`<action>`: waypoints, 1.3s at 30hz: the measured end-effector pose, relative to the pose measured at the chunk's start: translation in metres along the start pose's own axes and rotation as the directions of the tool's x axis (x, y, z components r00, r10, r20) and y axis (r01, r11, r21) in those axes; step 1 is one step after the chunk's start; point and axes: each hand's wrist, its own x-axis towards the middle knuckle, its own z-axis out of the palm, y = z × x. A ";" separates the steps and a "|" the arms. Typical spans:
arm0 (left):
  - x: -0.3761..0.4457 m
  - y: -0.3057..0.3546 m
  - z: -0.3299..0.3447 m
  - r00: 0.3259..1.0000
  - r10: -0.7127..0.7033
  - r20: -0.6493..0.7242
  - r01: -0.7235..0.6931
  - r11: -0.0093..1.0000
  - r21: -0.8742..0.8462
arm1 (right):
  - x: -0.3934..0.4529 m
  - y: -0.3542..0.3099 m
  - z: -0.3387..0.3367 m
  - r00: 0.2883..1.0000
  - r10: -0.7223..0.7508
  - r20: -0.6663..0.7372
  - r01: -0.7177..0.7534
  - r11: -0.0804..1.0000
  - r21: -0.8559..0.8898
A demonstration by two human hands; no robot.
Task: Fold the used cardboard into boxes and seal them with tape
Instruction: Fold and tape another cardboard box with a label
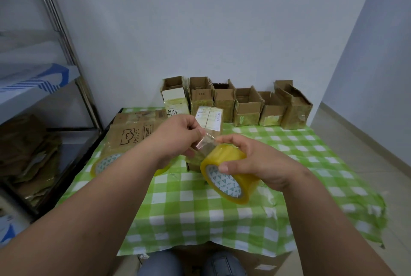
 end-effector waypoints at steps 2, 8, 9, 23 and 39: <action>-0.002 0.001 -0.005 1.000 -0.013 -0.002 0.013 1.000 -0.005 | -0.002 0.004 -0.002 1.000 -0.031 -0.004 0.031 0.997 0.076; 0.000 -0.012 -0.016 0.993 -0.079 -0.088 0.074 0.996 -0.056 | -0.008 0.011 -0.016 0.988 -0.147 0.042 0.142 0.985 0.103; 0.001 -0.014 -0.017 0.991 -0.093 -0.099 0.085 0.993 -0.082 | -0.009 0.013 -0.018 0.986 -0.164 0.034 0.159 0.981 0.110; 0.024 -0.028 -0.015 0.978 -0.153 -0.141 0.128 0.976 -0.174 | 0.000 0.019 -0.035 0.969 -0.159 -0.187 0.174 0.982 0.069; 0.048 -0.055 -0.025 0.940 -0.248 -0.233 0.212 0.963 -0.169 | 0.036 0.008 -0.049 0.920 -0.039 -0.391 -0.106 0.934 -0.341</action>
